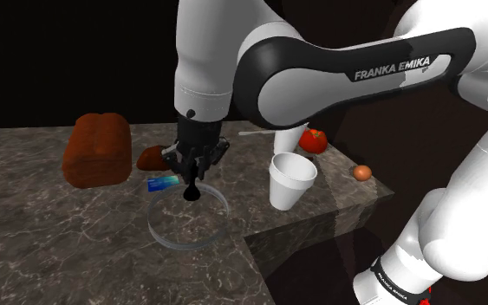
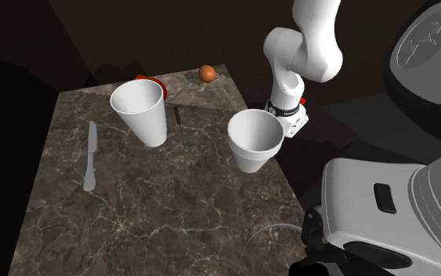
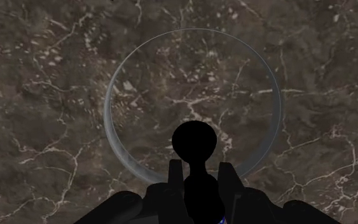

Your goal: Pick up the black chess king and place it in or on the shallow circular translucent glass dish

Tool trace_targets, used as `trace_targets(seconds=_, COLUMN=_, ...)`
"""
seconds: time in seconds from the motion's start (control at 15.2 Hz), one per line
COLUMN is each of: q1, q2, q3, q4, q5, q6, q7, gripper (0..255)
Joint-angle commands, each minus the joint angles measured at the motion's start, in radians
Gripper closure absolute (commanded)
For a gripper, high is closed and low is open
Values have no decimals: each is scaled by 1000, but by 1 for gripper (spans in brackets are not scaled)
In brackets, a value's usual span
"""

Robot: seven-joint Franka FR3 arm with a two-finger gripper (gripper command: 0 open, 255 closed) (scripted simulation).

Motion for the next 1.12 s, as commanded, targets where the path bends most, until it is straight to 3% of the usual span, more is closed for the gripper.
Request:
trace_targets(seconds=0.0, q1=0, q2=-2, q3=0, q4=-29, q5=-1, q6=28, q7=5, gripper=255)
trace_targets(seconds=0.4, q1=1, q2=18, q3=-1, q4=-91, q5=-21, q6=103, q7=26, gripper=255)
trace_targets(seconds=0.92, q1=2, q2=18, q3=-1, q4=-91, q5=-21, q6=103, q7=26, gripper=255)
trace_targets(seconds=0.99, q1=2, q2=18, q3=-1, q4=-91, q5=-21, q6=103, q7=26, gripper=0)
trace_targets(seconds=1.06, q1=2, q2=18, q3=-1, q4=-91, q5=-21, q6=103, q7=26, gripper=0)
